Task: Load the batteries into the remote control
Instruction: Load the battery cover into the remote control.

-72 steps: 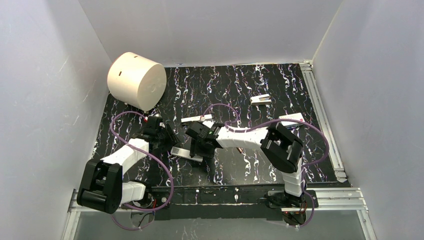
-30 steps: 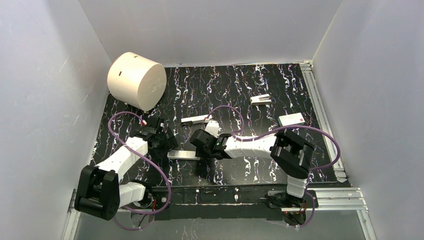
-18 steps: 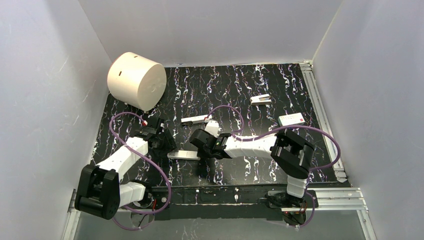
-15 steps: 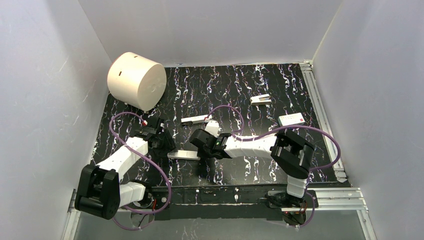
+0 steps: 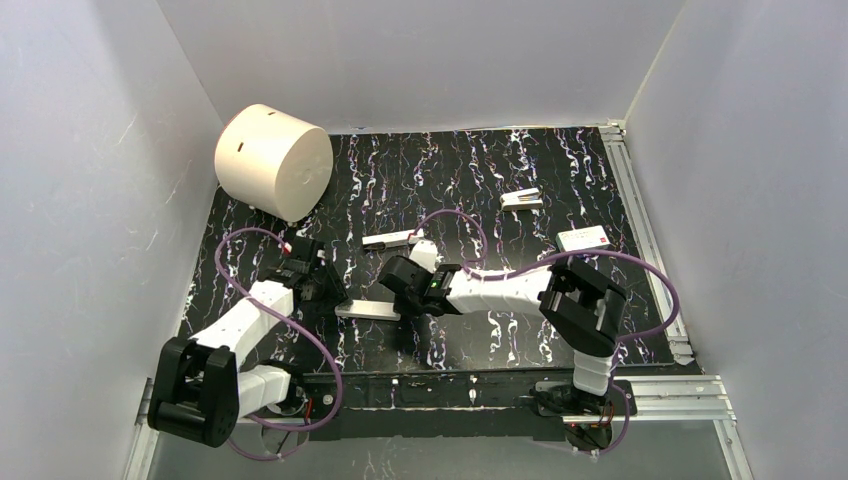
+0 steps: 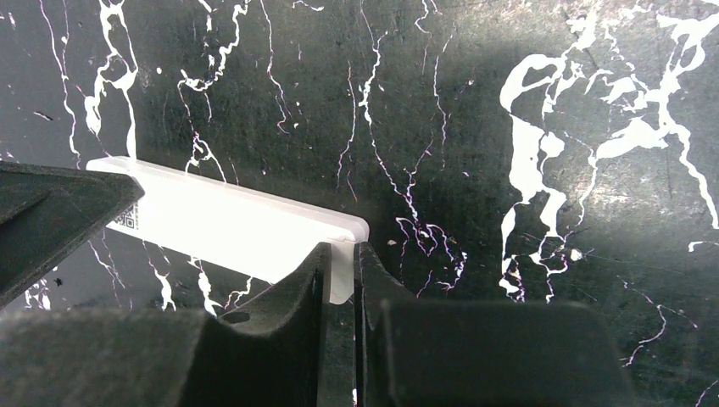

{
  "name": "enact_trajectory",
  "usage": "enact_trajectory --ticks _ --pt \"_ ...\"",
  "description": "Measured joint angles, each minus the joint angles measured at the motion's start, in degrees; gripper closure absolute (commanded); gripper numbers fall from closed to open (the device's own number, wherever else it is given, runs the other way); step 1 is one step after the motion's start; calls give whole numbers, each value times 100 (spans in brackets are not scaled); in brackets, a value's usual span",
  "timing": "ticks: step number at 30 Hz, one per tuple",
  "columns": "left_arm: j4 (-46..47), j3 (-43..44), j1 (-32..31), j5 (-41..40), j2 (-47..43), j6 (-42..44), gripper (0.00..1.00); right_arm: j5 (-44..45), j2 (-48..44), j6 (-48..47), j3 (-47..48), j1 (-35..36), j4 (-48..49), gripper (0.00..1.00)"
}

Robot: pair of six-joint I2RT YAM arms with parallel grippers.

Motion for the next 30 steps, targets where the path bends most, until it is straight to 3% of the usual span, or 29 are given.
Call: enact_trajectory --ticks 3,6,14,17,18,20,25,30 --pt "37 -48 9 0 -61 -2 55 -20 39 -4 72 -7 -79 78" --pt "37 -57 13 -20 -85 -17 46 -9 39 -7 83 -7 -94 71" --pt "-415 496 -74 -61 74 -11 19 146 -321 -520 -282 92 76 36" --pt "-660 1047 -72 -267 74 28 15 199 -748 -1193 -426 116 109 21" --pt "-723 1187 -70 -332 68 42 14 175 -918 -1499 -468 114 184 12" --pt "-892 1495 -59 -520 13 59 12 -2 -1231 -2199 -551 109 463 4" --pt "-1502 1847 20 -1102 -372 46 11 -678 -1405 -3897 -553 105 1012 5" --pt "-2350 2216 52 -2009 -1220 -2 7 -1305 -748 -5115 -181 107 994 8"
